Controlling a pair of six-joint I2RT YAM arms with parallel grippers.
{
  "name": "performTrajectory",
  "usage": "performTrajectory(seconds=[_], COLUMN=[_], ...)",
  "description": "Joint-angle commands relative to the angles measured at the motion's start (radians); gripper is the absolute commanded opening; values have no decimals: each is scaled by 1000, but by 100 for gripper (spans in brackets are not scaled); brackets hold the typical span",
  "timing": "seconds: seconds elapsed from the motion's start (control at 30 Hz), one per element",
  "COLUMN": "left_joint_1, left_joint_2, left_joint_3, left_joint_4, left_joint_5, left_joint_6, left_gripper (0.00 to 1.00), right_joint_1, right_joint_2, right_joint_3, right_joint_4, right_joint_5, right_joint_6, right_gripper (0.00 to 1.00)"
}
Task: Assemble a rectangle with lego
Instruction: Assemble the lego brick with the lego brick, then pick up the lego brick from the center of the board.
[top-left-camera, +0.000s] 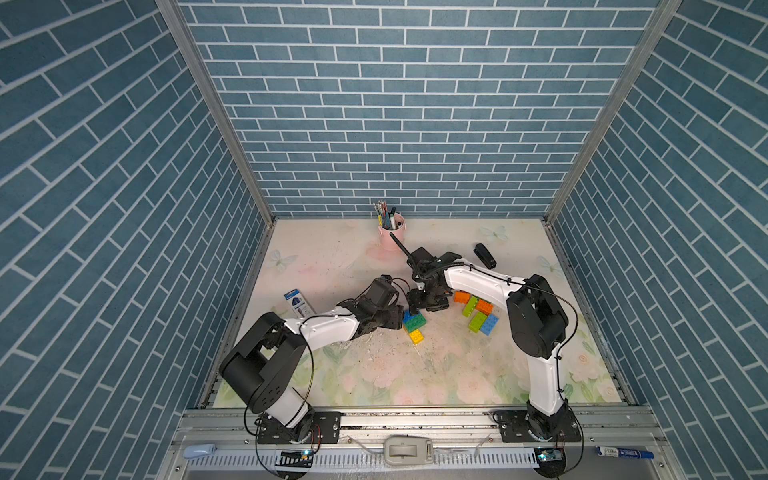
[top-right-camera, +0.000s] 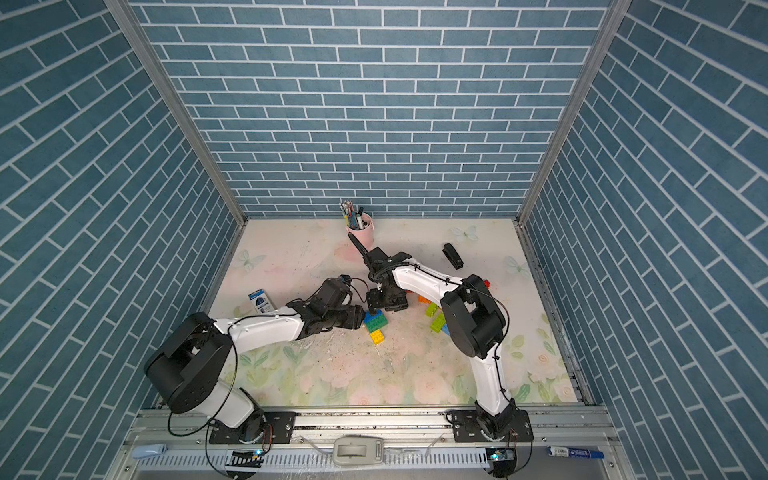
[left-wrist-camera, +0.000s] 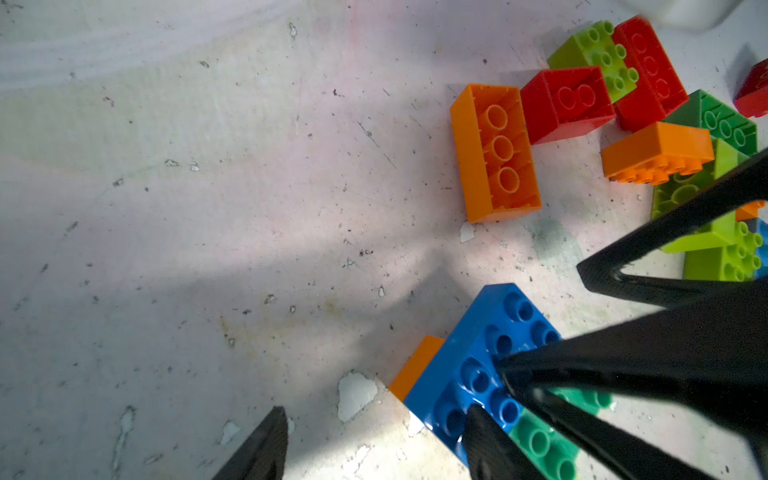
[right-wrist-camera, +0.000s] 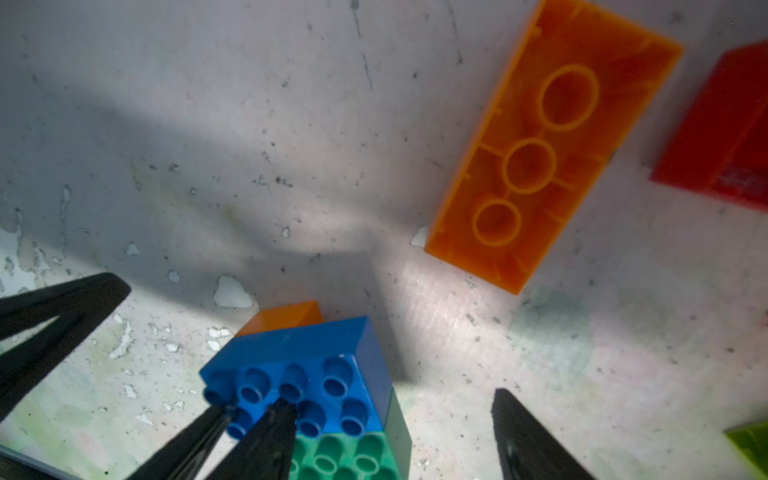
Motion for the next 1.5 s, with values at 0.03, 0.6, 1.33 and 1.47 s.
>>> performTrajectory(seconds=[0.03,0.6,1.33,1.47], left_joint_1=[-1,41,46,47], left_joint_2=[3,-288,-467,-493], left_joint_3=[-14,21,-70,-70], left_joint_4=[-136,-203,-76,-27], left_joint_5=[-7,-74,-137,-102], left_joint_6=[26,110,139,211], left_gripper=[80,98,90,88], right_joint_1=[-28,-107,-114,-166], right_joint_2=[-29,91,147,-52], right_joint_3=[15,194,206,54], right_joint_4=[-21,-23,63,254], right_joint_5=[23,178,77,-169], right_joint_6=[22,154,179,198], right_gripper=[75,66,24,21])
